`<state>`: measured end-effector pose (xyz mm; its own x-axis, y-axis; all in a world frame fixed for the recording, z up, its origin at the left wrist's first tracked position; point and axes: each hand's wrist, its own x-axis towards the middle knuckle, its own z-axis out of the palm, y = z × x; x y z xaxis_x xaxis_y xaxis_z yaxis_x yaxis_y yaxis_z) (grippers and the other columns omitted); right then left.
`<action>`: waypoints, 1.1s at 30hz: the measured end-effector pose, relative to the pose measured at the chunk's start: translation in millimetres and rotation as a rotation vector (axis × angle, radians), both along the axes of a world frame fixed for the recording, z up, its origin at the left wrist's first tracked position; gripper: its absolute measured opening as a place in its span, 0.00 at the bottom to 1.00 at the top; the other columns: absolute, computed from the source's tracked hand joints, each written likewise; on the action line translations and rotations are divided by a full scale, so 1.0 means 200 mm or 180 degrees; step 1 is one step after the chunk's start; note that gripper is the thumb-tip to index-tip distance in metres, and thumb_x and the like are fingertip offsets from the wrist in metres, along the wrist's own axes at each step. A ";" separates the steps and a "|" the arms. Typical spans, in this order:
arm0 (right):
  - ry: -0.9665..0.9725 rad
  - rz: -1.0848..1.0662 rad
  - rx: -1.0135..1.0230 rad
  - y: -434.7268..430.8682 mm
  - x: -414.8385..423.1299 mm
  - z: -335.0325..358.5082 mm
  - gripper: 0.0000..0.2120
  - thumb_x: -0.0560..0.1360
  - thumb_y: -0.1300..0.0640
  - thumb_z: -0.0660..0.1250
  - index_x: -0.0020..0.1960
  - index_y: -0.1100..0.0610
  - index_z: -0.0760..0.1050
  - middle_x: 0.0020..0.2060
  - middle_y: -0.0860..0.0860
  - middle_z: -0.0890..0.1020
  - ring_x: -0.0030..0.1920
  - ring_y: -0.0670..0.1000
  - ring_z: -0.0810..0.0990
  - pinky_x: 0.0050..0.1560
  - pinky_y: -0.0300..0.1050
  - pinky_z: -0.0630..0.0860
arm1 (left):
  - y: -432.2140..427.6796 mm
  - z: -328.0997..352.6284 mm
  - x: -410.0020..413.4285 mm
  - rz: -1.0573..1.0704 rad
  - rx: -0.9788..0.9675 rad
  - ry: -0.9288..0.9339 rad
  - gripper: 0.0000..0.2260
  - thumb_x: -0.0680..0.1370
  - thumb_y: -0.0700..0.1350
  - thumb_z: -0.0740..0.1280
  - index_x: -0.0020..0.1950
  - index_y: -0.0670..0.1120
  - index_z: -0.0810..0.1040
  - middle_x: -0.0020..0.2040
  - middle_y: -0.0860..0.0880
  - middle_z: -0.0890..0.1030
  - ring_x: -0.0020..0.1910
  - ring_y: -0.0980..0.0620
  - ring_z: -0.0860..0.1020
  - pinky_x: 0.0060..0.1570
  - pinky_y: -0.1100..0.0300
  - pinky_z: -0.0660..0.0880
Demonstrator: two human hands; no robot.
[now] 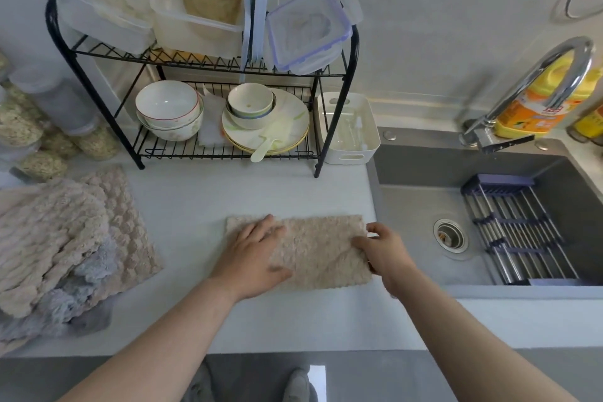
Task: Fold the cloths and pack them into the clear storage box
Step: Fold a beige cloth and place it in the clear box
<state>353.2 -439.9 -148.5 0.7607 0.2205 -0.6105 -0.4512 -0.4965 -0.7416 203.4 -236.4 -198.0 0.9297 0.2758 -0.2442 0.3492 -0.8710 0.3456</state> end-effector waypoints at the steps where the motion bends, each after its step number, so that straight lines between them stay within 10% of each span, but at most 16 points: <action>1: -0.0107 0.0085 0.0067 0.00 0.03 0.03 0.08 0.75 0.64 0.65 0.53 0.56 0.74 0.41 0.54 0.81 0.35 0.54 0.81 0.32 0.44 0.76 | 0.04 0.00 -0.03 0.0091 0.0051 -0.0213 0.38 0.70 0.69 0.55 0.77 0.56 0.56 0.80 0.51 0.50 0.78 0.49 0.50 0.75 0.53 0.49; 6: -0.0340 0.0516 0.0294 0.11 0.01 0.11 0.19 0.74 0.61 0.66 0.63 0.49 0.70 0.42 0.54 0.81 0.37 0.52 0.81 0.35 0.45 0.75 | 0.36 -0.19 -0.43 0.0824 0.0585 -0.0003 0.36 0.74 0.65 0.41 0.78 0.50 0.56 0.79 0.48 0.52 0.78 0.46 0.48 0.76 0.49 0.45; 16: -0.0143 0.1319 0.0216 0.66 -0.27 -0.04 0.22 0.75 0.61 0.65 0.67 0.54 0.66 0.40 0.52 0.76 0.30 0.48 0.77 0.29 0.40 0.77 | 0.42 -0.23 -0.48 0.1064 0.0661 -0.0032 0.26 0.77 0.54 0.51 0.72 0.48 0.70 0.73 0.47 0.69 0.72 0.44 0.66 0.72 0.56 0.48; 20: 0.0632 0.1374 0.0480 0.74 -0.35 -0.12 0.29 0.76 0.60 0.68 0.73 0.54 0.59 0.41 0.55 0.75 0.35 0.51 0.78 0.41 0.52 0.83 | 0.42 -0.24 -0.48 0.1118 0.0589 -0.0035 0.26 0.76 0.54 0.51 0.73 0.50 0.69 0.75 0.49 0.67 0.74 0.47 0.63 0.73 0.56 0.48; 24: 0.0885 0.0613 0.1091 0.59 -0.29 -0.04 0.13 0.77 0.65 0.63 0.62 0.58 0.72 0.41 0.59 0.78 0.34 0.55 0.80 0.39 0.50 0.80 | 0.43 -0.23 -0.48 0.1125 0.0563 -0.0091 0.26 0.76 0.55 0.51 0.72 0.50 0.70 0.74 0.49 0.68 0.74 0.47 0.64 0.72 0.59 0.44; 28: -0.0513 0.0311 -0.0518 0.40 -0.22 -0.10 0.04 0.74 0.57 0.63 0.44 0.59 0.73 0.38 0.53 0.80 0.33 0.51 0.76 0.37 0.47 0.78 | 0.43 -0.24 -0.48 0.1122 0.0564 -0.0173 0.26 0.76 0.55 0.50 0.73 0.50 0.70 0.75 0.49 0.67 0.74 0.47 0.63 0.73 0.56 0.49; 33: -0.0226 0.0980 -0.0784 0.46 -0.32 -0.15 0.08 0.66 0.54 0.67 0.38 0.54 0.68 0.33 0.49 0.76 0.30 0.51 0.75 0.31 0.45 0.74 | 0.42 -0.24 -0.49 0.1118 0.0573 -0.0102 0.27 0.76 0.56 0.49 0.72 0.50 0.70 0.74 0.49 0.67 0.75 0.47 0.63 0.72 0.55 0.50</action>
<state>289.3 -348.3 -178.9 0.7240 0.2984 -0.6219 -0.2055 -0.7673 -0.6075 106.1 -151.6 -245.5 0.7774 0.6143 -0.1351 0.6282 -0.7481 0.2137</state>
